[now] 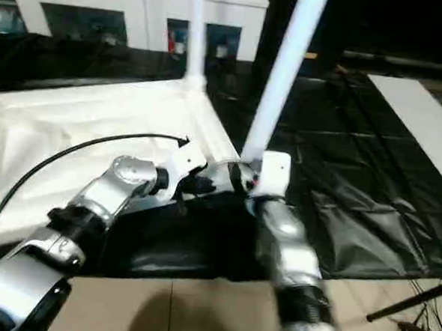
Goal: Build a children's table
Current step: Rotate leg to tighten
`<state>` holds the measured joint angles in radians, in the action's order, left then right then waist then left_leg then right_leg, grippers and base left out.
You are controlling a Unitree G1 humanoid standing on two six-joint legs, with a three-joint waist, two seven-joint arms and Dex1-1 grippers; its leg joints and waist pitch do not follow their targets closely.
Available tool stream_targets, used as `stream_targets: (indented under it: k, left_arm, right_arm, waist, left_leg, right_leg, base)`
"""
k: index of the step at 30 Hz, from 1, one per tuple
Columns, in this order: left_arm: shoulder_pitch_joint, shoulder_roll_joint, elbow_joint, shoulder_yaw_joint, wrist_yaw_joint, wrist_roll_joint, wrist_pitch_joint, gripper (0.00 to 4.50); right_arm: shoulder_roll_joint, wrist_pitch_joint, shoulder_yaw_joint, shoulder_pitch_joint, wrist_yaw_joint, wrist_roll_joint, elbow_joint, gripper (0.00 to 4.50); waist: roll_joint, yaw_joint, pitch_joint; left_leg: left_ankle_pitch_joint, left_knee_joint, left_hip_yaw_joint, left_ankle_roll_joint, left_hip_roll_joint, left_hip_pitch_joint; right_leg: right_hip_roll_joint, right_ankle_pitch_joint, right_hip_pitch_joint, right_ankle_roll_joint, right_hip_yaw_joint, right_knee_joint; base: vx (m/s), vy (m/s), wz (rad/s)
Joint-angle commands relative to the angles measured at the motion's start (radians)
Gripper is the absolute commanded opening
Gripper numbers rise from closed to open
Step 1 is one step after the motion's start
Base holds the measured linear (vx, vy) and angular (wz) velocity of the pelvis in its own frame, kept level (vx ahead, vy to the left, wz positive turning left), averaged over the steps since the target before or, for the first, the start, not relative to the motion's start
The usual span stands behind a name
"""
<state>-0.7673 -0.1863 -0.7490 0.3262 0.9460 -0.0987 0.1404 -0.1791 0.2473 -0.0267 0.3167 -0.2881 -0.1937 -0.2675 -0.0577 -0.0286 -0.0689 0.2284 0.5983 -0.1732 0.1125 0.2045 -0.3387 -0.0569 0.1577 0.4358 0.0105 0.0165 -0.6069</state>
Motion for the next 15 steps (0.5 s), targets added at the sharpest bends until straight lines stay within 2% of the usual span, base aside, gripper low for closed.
stream_targets:
  k: [1,3,5,6,7,8,9,10,11,14,15]
  left_arm:
    - [0.033,-0.054,-0.018,0.000,0.051,-0.003,-0.012,0.00]
    - [0.037,-0.070,-0.015,0.006,0.077,-0.006,-0.024,0.00]
    - [0.041,-0.084,-0.012,0.012,0.107,-0.005,-0.032,0.00]
    - [0.043,-0.102,-0.007,0.020,0.148,-0.003,-0.039,0.00]
    - [0.043,-0.110,-0.003,0.024,0.166,-0.002,-0.038,0.00]
    - [0.044,-0.117,0.001,0.027,0.181,-0.001,-0.040,0.00]
    - [0.045,-0.125,0.006,0.030,0.200,0.003,-0.043,0.00]
    - [0.045,-0.127,0.008,0.031,0.203,0.003,-0.044,0.00]
    - [0.046,-0.130,0.011,0.032,0.213,0.006,-0.044,0.00]
    - [0.053,-0.135,0.027,0.034,0.228,0.010,-0.041,0.00]
    - [0.057,-0.136,0.034,0.034,0.235,0.012,-0.040,0.00]
  right_arm:
    - [-0.085,0.014,0.044,-0.029,-0.067,0.020,0.034,4.26]
    - [-0.140,0.026,0.028,-0.054,-0.163,-0.007,0.070,4.47]
    - [-0.195,0.038,0.012,-0.081,-0.268,-0.039,0.107,4.47]
    - [-0.268,0.045,-0.020,-0.115,-0.403,-0.068,0.147,4.47]
    - [-0.303,0.058,-0.039,-0.131,-0.467,-0.082,0.165,4.47]
    - [-0.329,0.062,-0.052,-0.141,-0.514,-0.090,0.177,4.47]
    - [-0.346,0.055,-0.063,-0.144,-0.542,-0.089,0.179,4.47]
    - [-0.348,0.054,-0.064,-0.145,-0.545,-0.089,0.179,4.47]
    - [-0.348,0.048,-0.066,-0.139,-0.545,-0.085,0.168,4.47]
    - [-0.316,0.014,-0.064,-0.093,-0.520,-0.059,0.098,4.47]
    - [-0.304,0.008,-0.063,-0.080,-0.522,-0.063,0.086,4.47]
  waist:
    - [0.009,0.000,0.063]
    - [0.006,-0.002,0.064]
    - [0.004,-0.005,0.063]
    - [0.005,-0.004,0.062]
    - [0.002,-0.006,0.061]
    - [0.000,-0.002,0.059]
    - [0.000,0.000,0.060]
    - [-0.002,0.004,0.060]
    - [-0.003,0.009,0.059]
    - [-0.002,0.021,0.060]
    - [0.000,0.019,0.060]
  left_leg:
    - [0.121,-0.070,-0.008,-0.084,0.011,-0.010]
    - [0.126,-0.069,-0.009,-0.086,0.010,-0.011]
    - [0.127,-0.069,-0.007,-0.090,0.011,-0.013]
    - [0.136,-0.069,-0.007,-0.093,0.012,-0.012]
    - [0.146,-0.068,-0.006,-0.097,0.013,-0.013]
    - [0.156,-0.069,-0.005,-0.100,0.011,-0.019]
    - [0.160,-0.068,-0.004,-0.099,0.011,-0.020]
    - [0.160,-0.068,-0.003,-0.098,0.010,-0.024]
    - [0.167,-0.068,-0.003,-0.094,0.009,-0.023]
    - [0.171,-0.067,-0.002,-0.082,0.010,-0.019]
    - [0.172,-0.066,-0.003,-0.079,0.011,-0.013]
  right_leg:
    - [-0.051,0.148,-0.072,0.224,-0.035,0.068]
    - [-0.050,0.160,-0.073,0.232,-0.034,0.071]
    - [-0.052,0.160,-0.076,0.232,-0.034,0.069]
    - [-0.050,0.170,-0.074,0.232,-0.034,0.070]
    - [-0.051,0.191,-0.077,0.227,-0.034,0.074]
    - [-0.052,0.223,-0.080,0.222,-0.033,0.076]
    - [-0.055,0.245,-0.077,0.220,-0.033,0.077]
    - [-0.054,0.257,-0.078,0.215,-0.032,0.078]
    - [-0.054,0.289,-0.074,0.206,-0.030,0.082]
    - [-0.055,0.349,-0.066,0.201,-0.029,0.086]
    - [-0.052,0.345,-0.061,0.203,-0.029,0.087]
  base:
    - [0.000,0.000,0.00]
    - [0.000,0.000,0.00]
    - [0.000,0.000,0.00]
    - [0.000,0.000,0.00]
    - [0.000,0.000,0.00]
    - [0.000,0.000,0.00]
    - [0.000,0.000,0.00]
    - [0.000,0.000,0.00]
    - [0.000,0.000,0.00]
    - [0.000,0.000,0.00]
    - [0.000,0.000,0.00]
